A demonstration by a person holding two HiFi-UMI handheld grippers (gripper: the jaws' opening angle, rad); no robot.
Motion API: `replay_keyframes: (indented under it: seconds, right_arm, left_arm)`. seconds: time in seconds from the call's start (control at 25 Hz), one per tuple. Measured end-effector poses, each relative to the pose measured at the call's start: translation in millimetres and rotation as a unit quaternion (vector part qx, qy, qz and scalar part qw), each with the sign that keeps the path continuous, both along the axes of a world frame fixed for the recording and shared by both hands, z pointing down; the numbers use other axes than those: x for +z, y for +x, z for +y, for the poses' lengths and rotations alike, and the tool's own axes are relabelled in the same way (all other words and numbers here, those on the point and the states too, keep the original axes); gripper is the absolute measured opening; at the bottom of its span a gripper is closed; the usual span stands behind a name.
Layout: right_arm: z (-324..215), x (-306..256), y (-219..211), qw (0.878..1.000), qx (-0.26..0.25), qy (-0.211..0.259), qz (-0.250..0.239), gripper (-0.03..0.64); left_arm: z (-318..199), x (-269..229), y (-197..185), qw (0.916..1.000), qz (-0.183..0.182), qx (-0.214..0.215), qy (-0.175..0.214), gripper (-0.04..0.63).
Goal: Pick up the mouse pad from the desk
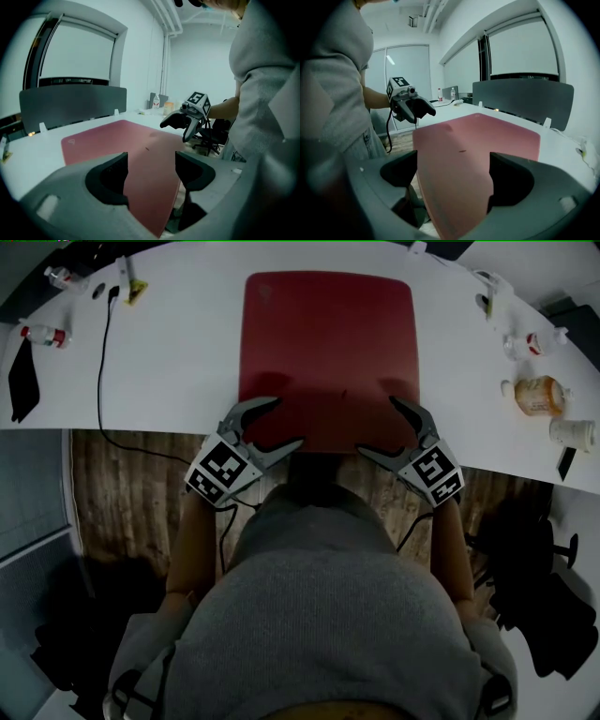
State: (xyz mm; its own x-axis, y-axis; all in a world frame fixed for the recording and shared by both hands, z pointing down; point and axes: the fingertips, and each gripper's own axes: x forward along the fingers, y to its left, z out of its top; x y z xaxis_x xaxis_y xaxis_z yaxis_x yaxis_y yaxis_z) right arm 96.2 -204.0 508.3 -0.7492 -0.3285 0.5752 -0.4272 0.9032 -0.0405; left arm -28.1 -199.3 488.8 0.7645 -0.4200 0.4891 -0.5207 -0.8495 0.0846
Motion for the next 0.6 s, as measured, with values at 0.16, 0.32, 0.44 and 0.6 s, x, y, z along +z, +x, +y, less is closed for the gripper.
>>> replay_keyframes:
  seconds: [0.16,0.32,0.44,0.6]
  right_arm:
    - [1.6,11.8,-3.9,1.000,0.006,-0.023,-0.005,0.476]
    - [5.0,30.7,-4.9,0.999,-0.002,-0.034,0.027,0.485]
    - [6.5,43.9,-1.9,0.998,0.002,-0.048,0.039,0.488]
    - [10.0,57.1,-1.8,0.997,0.003,-0.051,0.060,0.490]
  left_arm:
    - [8.4,25.9,0.4,0.9991,-0.020,0.012,-0.034,0.351]
    - [10.6,40.1,-3.7,0.9979,-0.050,0.014,-0.040,0.368]
    - [12.1,53.4,-5.2,0.9952,-0.087,0.022,-0.040,0.367]
    - [21.4,81.3,-7.0,0.9903,-0.121,0.036,-0.058,0.367]
